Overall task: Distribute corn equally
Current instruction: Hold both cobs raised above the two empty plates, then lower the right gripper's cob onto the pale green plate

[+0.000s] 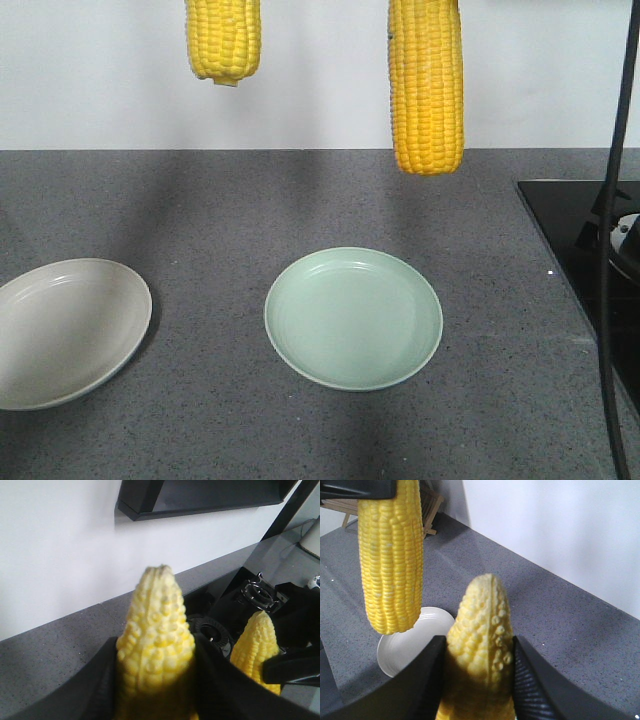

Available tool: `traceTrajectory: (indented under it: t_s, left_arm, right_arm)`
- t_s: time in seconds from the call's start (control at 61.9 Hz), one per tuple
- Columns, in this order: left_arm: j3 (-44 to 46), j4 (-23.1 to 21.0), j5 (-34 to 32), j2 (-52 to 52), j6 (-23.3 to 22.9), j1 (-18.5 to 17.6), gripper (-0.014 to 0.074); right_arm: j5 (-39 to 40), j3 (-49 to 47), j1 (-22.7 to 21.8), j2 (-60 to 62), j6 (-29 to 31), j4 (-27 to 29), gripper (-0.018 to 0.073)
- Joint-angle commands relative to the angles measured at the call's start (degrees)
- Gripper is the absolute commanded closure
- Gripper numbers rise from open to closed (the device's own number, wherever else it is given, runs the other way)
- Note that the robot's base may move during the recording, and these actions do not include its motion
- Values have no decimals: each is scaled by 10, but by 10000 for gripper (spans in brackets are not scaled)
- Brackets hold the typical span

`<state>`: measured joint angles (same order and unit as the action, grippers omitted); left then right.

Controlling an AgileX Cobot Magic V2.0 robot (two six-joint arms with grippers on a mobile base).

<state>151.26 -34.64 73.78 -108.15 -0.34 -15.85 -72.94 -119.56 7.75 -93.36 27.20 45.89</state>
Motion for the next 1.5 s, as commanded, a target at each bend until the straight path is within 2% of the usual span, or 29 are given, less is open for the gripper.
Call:
traceTrajectory:
  t_s: [0.0, 0.178, 0.307, 0.453, 0.614, 0.727, 0.954, 1.115, 1.293, 1.487]
  left_arm:
    - [12, -19, -18, 26, -2, -1, 603]
    - [12, -18, -18, 26, -2, -1, 603]
    - [12, -18, -18, 26, -2, -1, 603]
    - [12, -18, -18, 26, -2, -1, 603]
    - [12, -18, -18, 26, -2, -1, 603]
    - [12, -18, -18, 26, -2, -1, 603]
    - [12, -19, -18, 26, -2, -1, 603]
    - [12, -18, -18, 26, -2, -1, 603]
    - [12, -18, -18, 26, -2, -1, 603]
    - [12, -18, -18, 26, -2, -1, 603]
  right_arm:
    - [-10, -14, -1, 17, -6, 24, 561]
    - [-10, -14, -1, -21, -38, 23, 561]
    - [-10, -14, 18, -63, -38, 13, 561]
    - [-10, -14, 60, -118, -47, -31, 561]
    - [-10, -14, 107, -159, -66, -105, 561]
    - [-10, 0, 120, -169, -82, -126, 561]
    - [-10, 104, 118, -169, -37, -131, 561]
    - [7, 119, 118, -169, -19, -135, 550]
    - [7, 119, 118, -171, -20, -163, 487]
    - [7, 119, 118, -171, -20, -171, 309]
